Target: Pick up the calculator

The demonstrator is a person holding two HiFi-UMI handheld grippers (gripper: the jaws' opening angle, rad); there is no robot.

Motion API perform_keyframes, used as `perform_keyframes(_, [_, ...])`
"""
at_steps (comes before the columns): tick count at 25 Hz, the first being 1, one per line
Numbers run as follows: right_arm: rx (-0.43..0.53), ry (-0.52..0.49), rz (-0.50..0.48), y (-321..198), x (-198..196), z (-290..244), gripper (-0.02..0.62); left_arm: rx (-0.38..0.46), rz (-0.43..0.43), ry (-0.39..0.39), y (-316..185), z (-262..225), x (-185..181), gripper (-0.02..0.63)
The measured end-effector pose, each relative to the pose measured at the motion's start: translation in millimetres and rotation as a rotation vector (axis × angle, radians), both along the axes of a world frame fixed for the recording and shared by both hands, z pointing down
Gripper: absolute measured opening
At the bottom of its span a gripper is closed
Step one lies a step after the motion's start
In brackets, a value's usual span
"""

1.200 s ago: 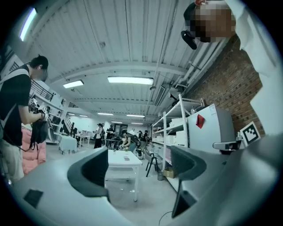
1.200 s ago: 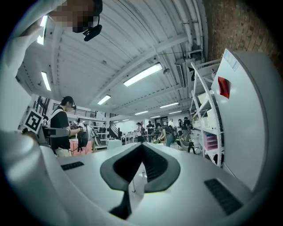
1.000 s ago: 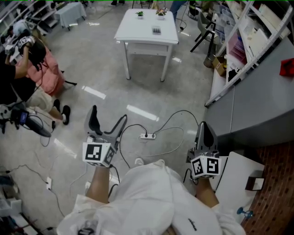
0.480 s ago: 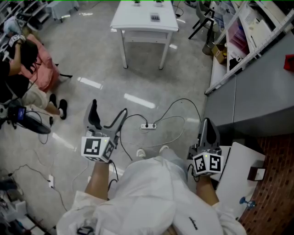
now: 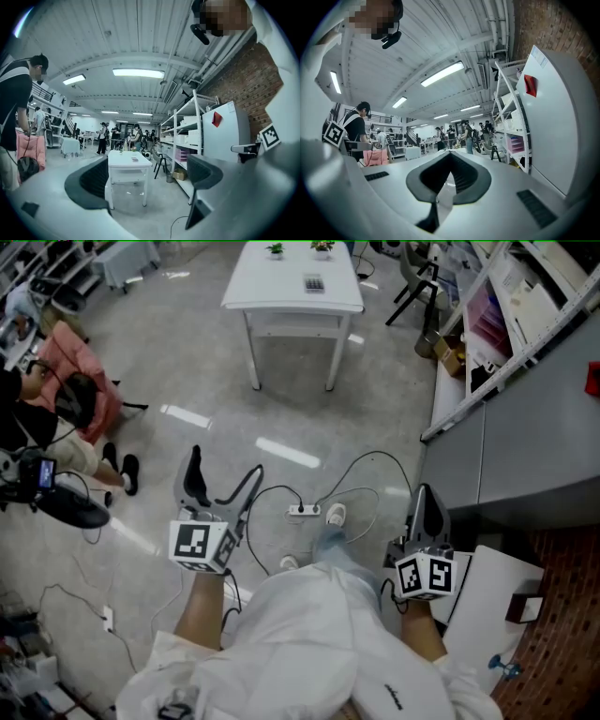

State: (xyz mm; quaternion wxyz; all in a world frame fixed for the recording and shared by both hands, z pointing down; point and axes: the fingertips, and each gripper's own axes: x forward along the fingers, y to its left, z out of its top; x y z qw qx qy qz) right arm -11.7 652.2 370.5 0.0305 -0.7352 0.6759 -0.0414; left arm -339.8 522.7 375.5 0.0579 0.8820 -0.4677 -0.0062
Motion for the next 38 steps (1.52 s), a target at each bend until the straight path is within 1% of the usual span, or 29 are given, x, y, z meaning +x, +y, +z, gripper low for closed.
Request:
perform_keyframes(3, [0.012,-0.005,-0.012,-27,15,2,0.017,0.014,0.003,-0.015,-23,-2,18,0.495])
perform_keyframes(6, [0.015,-0.022,-0.020,-58,35,9,0.017,-0.004,-0.003,-0.017,-49,4,39,0.495])
perform_keyframes(8, [0.015,-0.029,-0.032,-80,50,9,0.017,-0.012,-0.004,-0.018,-69,3,56,0.495])
perform_keyframes(11, [0.023,-0.023,-0.060,-118,76,6,0.017,-0.002,-0.009,-0.029,-104,-3,86,0.495])
perform_keyframes(16, [0.030,-0.027,-0.078,-170,127,3,0.018,-0.027,-0.040,-0.032,-150,1,132,0.494])
perform_keyframes(22, [0.006,-0.040,-0.126,-214,166,12,0.017,-0.020,-0.084,-0.042,-187,-3,170,0.494])
perform_keyframes(26, [0.005,-0.041,-0.149,-232,183,16,0.017,-0.030,-0.101,-0.053,-201,1,186,0.494])
perform_keyframes(31, [0.000,-0.054,-0.170,-246,191,18,0.017,-0.027,-0.121,-0.058,-213,-6,194,0.494])
perform_keyframes(38, [-0.001,-0.056,-0.160,-273,201,23,0.017,-0.032,-0.103,-0.045,-242,-1,211,0.494])
